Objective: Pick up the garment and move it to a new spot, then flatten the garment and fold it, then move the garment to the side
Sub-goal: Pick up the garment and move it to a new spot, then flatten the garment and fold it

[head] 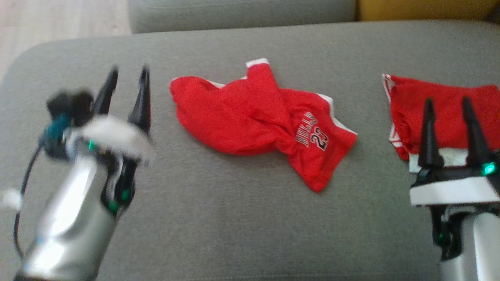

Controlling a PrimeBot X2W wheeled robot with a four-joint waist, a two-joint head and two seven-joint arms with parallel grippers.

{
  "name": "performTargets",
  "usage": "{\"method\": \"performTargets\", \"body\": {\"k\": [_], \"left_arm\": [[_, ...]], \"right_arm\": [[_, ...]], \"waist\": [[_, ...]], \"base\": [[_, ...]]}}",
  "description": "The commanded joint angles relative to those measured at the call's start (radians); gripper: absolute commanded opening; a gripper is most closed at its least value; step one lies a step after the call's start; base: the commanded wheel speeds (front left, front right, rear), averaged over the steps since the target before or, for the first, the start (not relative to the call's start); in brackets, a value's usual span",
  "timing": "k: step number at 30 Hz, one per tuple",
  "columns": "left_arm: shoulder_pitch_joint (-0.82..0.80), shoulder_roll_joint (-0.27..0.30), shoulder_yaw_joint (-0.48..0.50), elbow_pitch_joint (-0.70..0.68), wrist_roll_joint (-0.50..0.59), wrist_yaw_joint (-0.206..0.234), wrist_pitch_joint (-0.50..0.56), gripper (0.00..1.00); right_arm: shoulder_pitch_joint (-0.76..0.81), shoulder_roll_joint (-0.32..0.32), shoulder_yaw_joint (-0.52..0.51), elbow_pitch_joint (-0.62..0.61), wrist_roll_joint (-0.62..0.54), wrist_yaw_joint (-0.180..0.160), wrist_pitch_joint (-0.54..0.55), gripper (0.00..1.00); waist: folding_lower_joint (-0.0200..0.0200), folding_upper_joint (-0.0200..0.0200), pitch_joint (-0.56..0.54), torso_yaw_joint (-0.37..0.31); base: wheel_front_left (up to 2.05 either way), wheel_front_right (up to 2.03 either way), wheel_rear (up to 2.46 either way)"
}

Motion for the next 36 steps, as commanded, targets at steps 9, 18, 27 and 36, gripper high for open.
{"method": "performTargets", "body": {"k": [9,18,27,36], "left_arm": [[0.340,0.052,0.137,-0.176,-0.024,0.004,-0.044,1.00],[0.415,-0.039,0.212,-0.263,0.051,-0.041,-0.045,1.00],[0.329,-0.130,0.223,-0.250,0.078,-0.113,-0.045,1.00],[0.275,-0.197,0.231,-0.199,0.101,-0.170,-0.045,1.00]], "right_arm": [[0.044,-0.004,0.060,0.011,0.014,0.007,0.035,1.00],[-0.016,-0.004,0.096,0.021,-0.044,0.007,0.081,1.00],[-0.377,-0.047,0.168,0.226,-0.019,0.007,0.311,1.00],[-0.664,-0.107,0.132,0.558,0.092,0.007,0.574,1.00]], "waist": [[0.0000,0.0000,-0.048,0.129],[0.0000,0.0000,-0.012,0.185],[0.0000,0.0000,0.132,0.273],[0.0000,0.0000,0.224,0.363]], "base": [[0.00,0.00,0.00],[0.00,0.00,0.00],[0.00,0.00,0.00],[0.00,0.00,0.00]]}}
